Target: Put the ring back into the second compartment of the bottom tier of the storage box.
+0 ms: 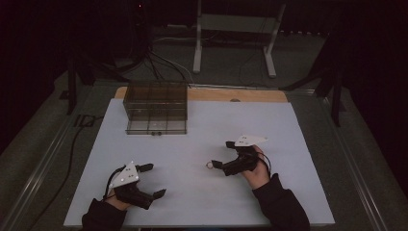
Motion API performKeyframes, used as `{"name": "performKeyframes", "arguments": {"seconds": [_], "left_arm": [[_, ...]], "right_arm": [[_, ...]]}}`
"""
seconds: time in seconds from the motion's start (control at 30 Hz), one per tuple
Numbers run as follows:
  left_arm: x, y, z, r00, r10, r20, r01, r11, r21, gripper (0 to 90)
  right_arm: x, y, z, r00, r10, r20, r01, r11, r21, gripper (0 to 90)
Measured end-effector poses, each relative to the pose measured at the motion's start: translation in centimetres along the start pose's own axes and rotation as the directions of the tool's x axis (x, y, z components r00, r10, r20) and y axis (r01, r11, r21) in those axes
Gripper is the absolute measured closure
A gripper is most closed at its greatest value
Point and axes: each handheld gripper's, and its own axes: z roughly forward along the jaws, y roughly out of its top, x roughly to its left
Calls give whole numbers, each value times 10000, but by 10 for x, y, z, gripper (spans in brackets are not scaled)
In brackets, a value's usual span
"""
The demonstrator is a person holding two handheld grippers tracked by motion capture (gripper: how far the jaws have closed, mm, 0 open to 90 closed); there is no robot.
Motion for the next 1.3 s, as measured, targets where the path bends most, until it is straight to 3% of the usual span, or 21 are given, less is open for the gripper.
{"name": "performKeyframes", "arguments": {"seconds": [0.17,0.23,0.33,0.43,0.77,0.87,1.0,1.13,1.2,1.3], "left_arm": [[0,0,0,10000,17,6,-17,10000,-12,5],[0,0,0,10000,9,2,-9,10000,4,5],[0,0,-1,10000,-8,8,8,10000,-4,6],[0,0,0,10000,11,17,-11,10000,6,5],[0,0,0,10000,19,25,-19,10000,-2,6],[1,0,0,10000,23,25,-23,10000,55,6],[0,0,0,10000,9,54,-9,10000,-6,6],[0,0,0,10000,-11,70,11,10000,14,5],[0,0,0,10000,-2,82,2,10000,-5,5],[0,0,0,10000,11,79,-11,10000,53,6]], "right_arm": [[-3,-2,8,9998,118,130,-121,9997,194,0],[-4,-3,9,9987,135,487,-142,9998,132,0],[-5,-3,10,9975,171,688,-181,9997,145,94],[-5,-4,14,9984,221,520,-235,9993,274,94],[-2,-6,21,9981,221,579,-249,9986,465,95],[-3,-7,23,9990,95,438,-120,9983,566,96],[-1,-8,26,9971,-349,669,300,9969,730,95],[1,-8,28,9972,-103,743,20,9938,1111,96],[3,-9,31,9926,-148,1206,-5,9920,1260,158],[5,-10,33,9895,-185,1431,-2,9915,1300,237]]}}
